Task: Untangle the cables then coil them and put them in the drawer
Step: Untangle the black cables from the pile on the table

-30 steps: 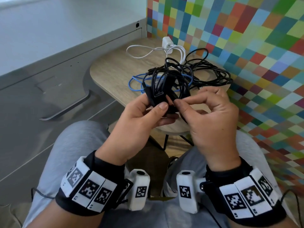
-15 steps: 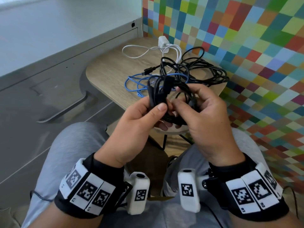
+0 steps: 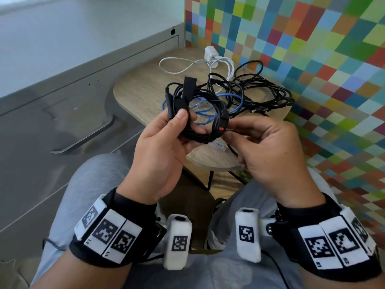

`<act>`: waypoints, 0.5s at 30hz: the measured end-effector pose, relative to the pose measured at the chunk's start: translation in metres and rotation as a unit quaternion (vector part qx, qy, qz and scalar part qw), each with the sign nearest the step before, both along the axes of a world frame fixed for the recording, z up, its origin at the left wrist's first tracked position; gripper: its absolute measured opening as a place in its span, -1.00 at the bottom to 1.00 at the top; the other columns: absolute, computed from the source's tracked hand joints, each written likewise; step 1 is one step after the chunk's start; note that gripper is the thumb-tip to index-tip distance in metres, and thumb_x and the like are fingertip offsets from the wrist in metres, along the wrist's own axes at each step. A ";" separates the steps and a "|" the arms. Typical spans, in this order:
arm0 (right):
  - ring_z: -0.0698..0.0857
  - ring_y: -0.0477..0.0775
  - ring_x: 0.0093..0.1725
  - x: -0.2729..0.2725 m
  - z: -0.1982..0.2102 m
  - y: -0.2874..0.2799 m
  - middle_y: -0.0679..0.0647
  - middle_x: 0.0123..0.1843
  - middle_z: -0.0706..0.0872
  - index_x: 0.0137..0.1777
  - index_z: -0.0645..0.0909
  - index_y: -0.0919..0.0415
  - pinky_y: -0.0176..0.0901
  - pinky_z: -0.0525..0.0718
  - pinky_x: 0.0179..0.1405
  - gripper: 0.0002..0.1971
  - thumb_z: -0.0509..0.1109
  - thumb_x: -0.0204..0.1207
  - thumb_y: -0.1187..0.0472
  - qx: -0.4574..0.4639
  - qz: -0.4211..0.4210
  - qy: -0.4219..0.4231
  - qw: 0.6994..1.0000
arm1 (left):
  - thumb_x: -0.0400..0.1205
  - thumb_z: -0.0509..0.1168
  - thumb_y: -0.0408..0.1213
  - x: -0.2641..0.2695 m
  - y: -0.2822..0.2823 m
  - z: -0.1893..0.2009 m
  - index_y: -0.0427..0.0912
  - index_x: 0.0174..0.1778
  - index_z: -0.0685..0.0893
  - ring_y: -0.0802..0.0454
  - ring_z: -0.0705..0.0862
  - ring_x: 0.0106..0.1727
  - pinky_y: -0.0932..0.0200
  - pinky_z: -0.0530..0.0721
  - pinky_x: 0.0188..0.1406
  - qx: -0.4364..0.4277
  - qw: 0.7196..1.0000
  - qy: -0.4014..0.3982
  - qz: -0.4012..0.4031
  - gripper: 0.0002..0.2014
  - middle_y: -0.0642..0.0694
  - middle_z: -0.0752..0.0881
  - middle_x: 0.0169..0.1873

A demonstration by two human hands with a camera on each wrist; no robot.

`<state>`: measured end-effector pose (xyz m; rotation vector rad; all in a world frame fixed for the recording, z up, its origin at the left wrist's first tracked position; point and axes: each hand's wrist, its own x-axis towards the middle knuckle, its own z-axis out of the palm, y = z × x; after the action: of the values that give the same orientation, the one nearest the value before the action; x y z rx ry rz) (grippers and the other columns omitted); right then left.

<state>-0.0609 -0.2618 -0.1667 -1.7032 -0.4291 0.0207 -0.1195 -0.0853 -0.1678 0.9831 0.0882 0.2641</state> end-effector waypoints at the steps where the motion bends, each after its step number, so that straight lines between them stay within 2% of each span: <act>1: 0.85 -0.10 -0.20 0.000 0.000 0.001 -0.09 -0.09 0.91 0.02 0.87 -0.02 -0.10 0.81 -0.20 -0.80 0.65 0.52 0.31 -0.017 -0.003 -0.018 1.000 | 0.73 0.20 -0.27 0.000 0.000 0.001 -0.28 0.00 0.67 -0.21 0.78 -0.04 -0.31 0.70 0.30 0.000 1.000 -0.002 0.008 -0.81 -0.20 0.74 -0.32; 3: 0.87 -0.09 -0.07 0.000 0.000 0.004 -0.17 -0.09 0.90 -0.04 0.85 -0.11 -0.09 0.82 -0.07 -0.77 0.65 0.52 0.31 -0.036 -0.001 -0.035 0.999 | 0.74 0.21 -0.27 0.000 0.002 0.001 -0.28 0.01 0.68 -0.14 0.77 -0.11 -0.31 0.71 0.26 0.004 1.000 -0.001 0.015 -0.81 -0.20 0.71 -0.33; 5: 0.85 -0.12 -0.10 -0.002 -0.002 0.005 -0.16 -0.11 0.89 -0.05 0.83 -0.11 -0.19 0.78 -0.10 -0.74 0.62 0.54 0.35 -0.034 0.016 -0.035 0.999 | 0.74 0.23 -0.27 0.000 0.004 0.000 -0.29 0.04 0.69 -0.10 0.75 -0.14 -0.19 0.77 0.13 0.007 1.000 0.004 0.010 -0.82 -0.20 0.68 -0.31; 7: 0.82 -0.04 -0.17 -0.004 -0.004 0.005 -0.05 -0.13 0.88 0.00 0.83 -0.04 -0.10 0.80 -0.13 -0.75 0.56 0.59 0.39 -0.005 0.029 -0.022 0.999 | 0.73 0.25 -0.28 -0.001 0.005 0.000 -0.30 0.08 0.68 -0.08 0.75 -0.14 -0.05 0.78 0.00 0.009 1.000 0.010 -0.001 -0.82 -0.19 0.67 -0.29; 10: 0.76 0.13 -0.26 -0.005 -0.006 0.005 0.10 -0.19 0.81 0.10 0.79 0.16 0.05 0.81 -0.17 -0.79 0.42 0.67 0.47 0.080 0.039 0.054 0.995 | 0.70 0.27 -0.27 -0.001 0.005 0.000 -0.31 0.11 0.70 -0.03 0.76 -0.15 0.08 0.79 -0.16 0.026 0.999 0.024 -0.011 -0.80 -0.18 0.70 -0.26; 13: 0.70 0.17 -0.28 -0.008 -0.003 0.007 0.18 -0.22 0.73 0.15 0.80 0.15 0.07 0.77 -0.21 -0.76 0.37 0.63 0.40 0.162 0.069 0.138 0.975 | 0.73 0.28 -0.26 -0.001 0.004 -0.002 -0.25 0.15 0.74 0.00 0.71 -0.15 0.17 0.68 -0.31 0.094 0.995 0.038 0.000 -0.80 -0.13 0.74 -0.25; 15: 0.69 0.14 -0.27 -0.010 0.000 0.006 0.12 -0.20 0.73 0.21 0.79 0.11 0.06 0.74 -0.30 -0.73 0.40 0.56 0.29 0.176 0.097 0.166 0.965 | 0.76 0.29 -0.25 0.000 0.003 -0.003 -0.20 0.17 0.76 -0.03 0.62 -0.23 0.19 0.52 -0.39 0.154 0.987 0.041 0.017 -0.82 -0.10 0.75 -0.26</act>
<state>-0.0710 -0.2559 -0.1671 -1.2725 -0.3242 0.3495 -0.1197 -0.0824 -0.1712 1.3011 0.1420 0.2726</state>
